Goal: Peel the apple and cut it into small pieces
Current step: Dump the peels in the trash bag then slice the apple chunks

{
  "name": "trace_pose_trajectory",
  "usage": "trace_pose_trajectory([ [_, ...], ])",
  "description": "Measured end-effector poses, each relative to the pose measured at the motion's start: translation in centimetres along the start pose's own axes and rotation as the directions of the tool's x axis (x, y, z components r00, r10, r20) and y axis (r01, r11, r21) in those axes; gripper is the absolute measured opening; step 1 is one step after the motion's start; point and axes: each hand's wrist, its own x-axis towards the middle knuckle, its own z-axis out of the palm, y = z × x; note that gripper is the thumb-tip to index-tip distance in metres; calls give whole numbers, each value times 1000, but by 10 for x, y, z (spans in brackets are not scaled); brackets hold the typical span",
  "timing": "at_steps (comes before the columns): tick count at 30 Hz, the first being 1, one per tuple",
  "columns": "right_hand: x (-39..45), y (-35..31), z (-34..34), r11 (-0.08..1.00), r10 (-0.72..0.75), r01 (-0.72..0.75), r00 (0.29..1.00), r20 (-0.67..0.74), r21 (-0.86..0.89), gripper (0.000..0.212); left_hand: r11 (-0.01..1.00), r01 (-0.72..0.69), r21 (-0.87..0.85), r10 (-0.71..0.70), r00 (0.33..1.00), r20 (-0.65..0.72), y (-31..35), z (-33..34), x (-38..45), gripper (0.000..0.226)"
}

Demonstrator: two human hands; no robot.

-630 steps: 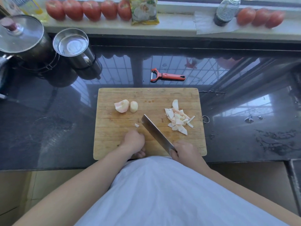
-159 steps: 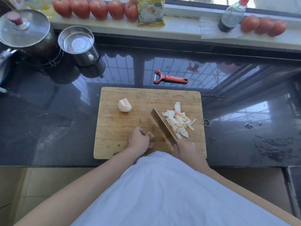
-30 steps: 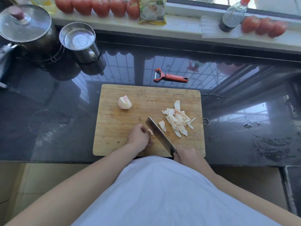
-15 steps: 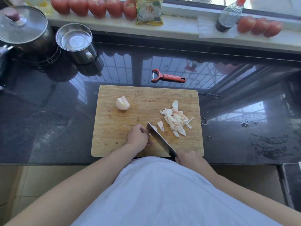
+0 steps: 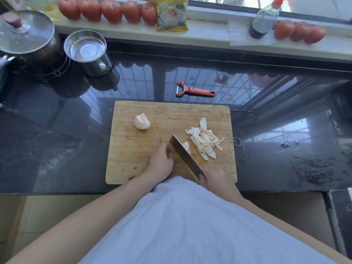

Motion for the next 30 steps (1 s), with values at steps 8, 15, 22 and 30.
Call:
trace_pose_trajectory([
  [8,-4,9,-6,998,57,-56,995,-78,14,30,902,-4,432,-4,1000,19,9,-4,-4,25],
  [15,-12,-3,-3,999,-43,43,998,-34,-28,22,924,350,-151,-314,924,218,29,3,-13,33],
  [22,-19,-3,-2,988,-69,71,997,23,-139,15,812,453,-369,-371,887,274,26,6,-9,34],
  [30,4,-13,9,981,-142,145,989,31,-133,12,822,466,-328,-385,879,283,20,12,-2,35],
])
